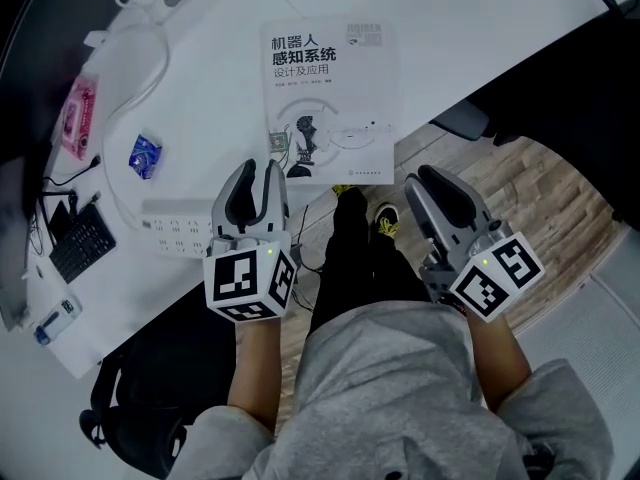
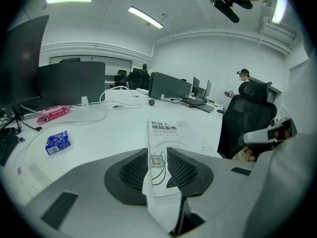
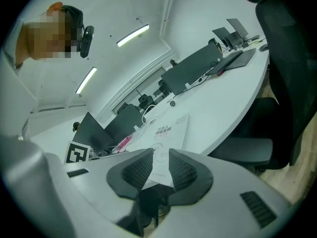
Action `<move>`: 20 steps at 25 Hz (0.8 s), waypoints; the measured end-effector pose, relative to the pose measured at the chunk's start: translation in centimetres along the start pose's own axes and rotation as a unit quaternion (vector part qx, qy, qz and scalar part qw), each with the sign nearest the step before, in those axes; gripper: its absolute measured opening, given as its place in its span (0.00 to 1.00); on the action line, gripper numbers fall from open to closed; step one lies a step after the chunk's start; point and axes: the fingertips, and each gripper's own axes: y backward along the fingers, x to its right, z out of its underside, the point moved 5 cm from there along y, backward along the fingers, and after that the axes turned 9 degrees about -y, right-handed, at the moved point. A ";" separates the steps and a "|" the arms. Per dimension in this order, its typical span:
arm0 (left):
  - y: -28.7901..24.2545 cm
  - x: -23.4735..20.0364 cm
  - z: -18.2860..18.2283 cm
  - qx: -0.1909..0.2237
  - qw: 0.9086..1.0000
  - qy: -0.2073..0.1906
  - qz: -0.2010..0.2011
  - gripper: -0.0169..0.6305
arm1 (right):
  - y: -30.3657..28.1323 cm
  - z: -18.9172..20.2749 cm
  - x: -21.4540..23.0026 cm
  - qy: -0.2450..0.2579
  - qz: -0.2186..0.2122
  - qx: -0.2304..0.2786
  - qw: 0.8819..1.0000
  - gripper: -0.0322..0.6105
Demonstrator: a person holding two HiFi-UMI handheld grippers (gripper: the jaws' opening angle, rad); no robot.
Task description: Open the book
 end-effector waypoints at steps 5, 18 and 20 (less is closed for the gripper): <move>-0.9 0.0 1.3 -0.010 1.000 0.018 0.005 0.20 | -0.4 1.3 0.6 -0.010 0.001 -0.014 1.000 0.20; -2.9 0.2 3.0 -0.036 0.998 0.043 0.027 0.20 | -2.3 4.0 1.8 -0.034 0.006 -0.050 0.998 0.25; -3.1 0.2 3.1 -0.039 0.998 0.040 0.028 0.20 | -2.6 4.4 2.0 -0.035 0.008 -0.055 0.998 0.25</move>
